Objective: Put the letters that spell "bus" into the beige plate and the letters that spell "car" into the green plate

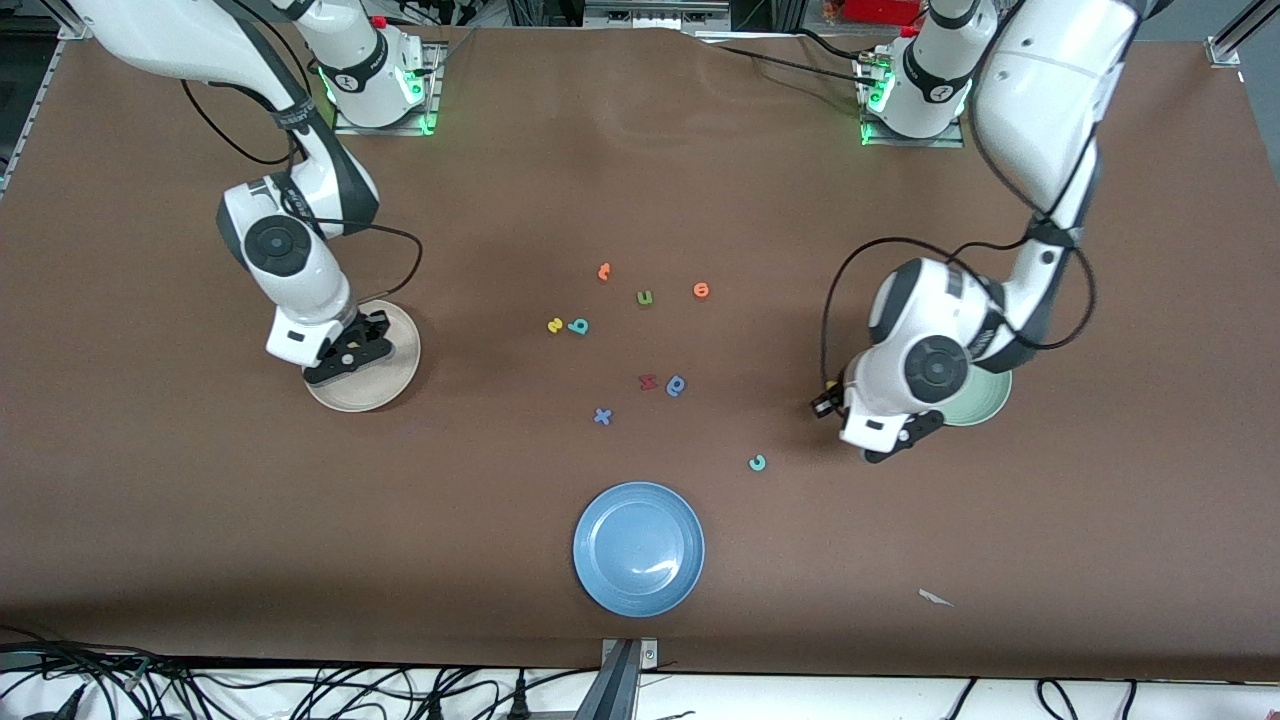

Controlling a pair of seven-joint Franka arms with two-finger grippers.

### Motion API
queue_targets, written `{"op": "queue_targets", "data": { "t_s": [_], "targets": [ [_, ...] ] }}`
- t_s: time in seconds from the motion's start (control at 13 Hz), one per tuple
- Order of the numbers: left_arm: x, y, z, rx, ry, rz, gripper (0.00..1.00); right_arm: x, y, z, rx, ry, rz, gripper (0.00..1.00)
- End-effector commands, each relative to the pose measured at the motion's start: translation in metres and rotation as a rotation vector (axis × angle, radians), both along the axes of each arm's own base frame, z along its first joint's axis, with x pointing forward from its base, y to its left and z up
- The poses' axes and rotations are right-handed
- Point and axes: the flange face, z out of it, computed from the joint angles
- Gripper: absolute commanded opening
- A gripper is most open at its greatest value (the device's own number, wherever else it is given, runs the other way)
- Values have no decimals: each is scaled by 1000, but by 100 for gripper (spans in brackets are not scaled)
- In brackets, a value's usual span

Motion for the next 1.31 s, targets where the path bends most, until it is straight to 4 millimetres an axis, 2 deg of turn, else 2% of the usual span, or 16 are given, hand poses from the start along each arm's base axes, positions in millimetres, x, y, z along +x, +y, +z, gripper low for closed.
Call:
{"op": "queue_targets", "data": {
  "t_s": [0.0, 0.08, 0.23, 0.39, 0.46, 0.54, 0.62, 0.69, 0.77, 0.85, 1.0, 1.16, 1.24],
  "targets": [
    [-14, 55, 28, -26, 117, -176, 4, -9, -25, 5, -21, 11, 18, 51],
    [-15, 80, 28, -48, 141, -204, 5, -9, -32, 4, -24, 13, 8, 53],
    [-18, 122, 17, -86, 169, -244, 5, -9, -32, 4, -23, 13, 5, 76],
    [-25, 163, 2, -88, 197, -310, 5, -9, -29, 4, -18, 12, 0, 79],
    [-27, 176, -10, -107, 205, -320, 5, -8, -18, 7, 11, 12, -18, 79],
    [-26, 182, -25, -116, 205, -318, 5, -8, -2, 10, 55, 14, -43, 79],
    [-27, 182, -38, -119, 201, -318, 5, -8, 5, 11, 95, 20, -85, 87],
    [-30, 181, -49, -119, 195, -320, 6, -5, 17, 15, 124, 17, -98, 89],
    [-31, 181, -54, -120, 184, -319, 12, -4, 28, 17, 147, 17, -108, 89],
    [-32, 181, -55, -120, 184, -319, 22, -6, 44, 17, 172, 22, -127, 89],
    [-27, 173, -43, -112, 168, -322, 48, -10, 81, 18, 218, 23, -196, 89],
    [-19, 163, -15, -108, 119, -322, 85, -17, 132, 15, 247, 6, -291, 89],
    [-16, 150, -3, -108, 101, -328, 96, -25, 161, 12, 265, -7, -348, 89]
  ]
}}
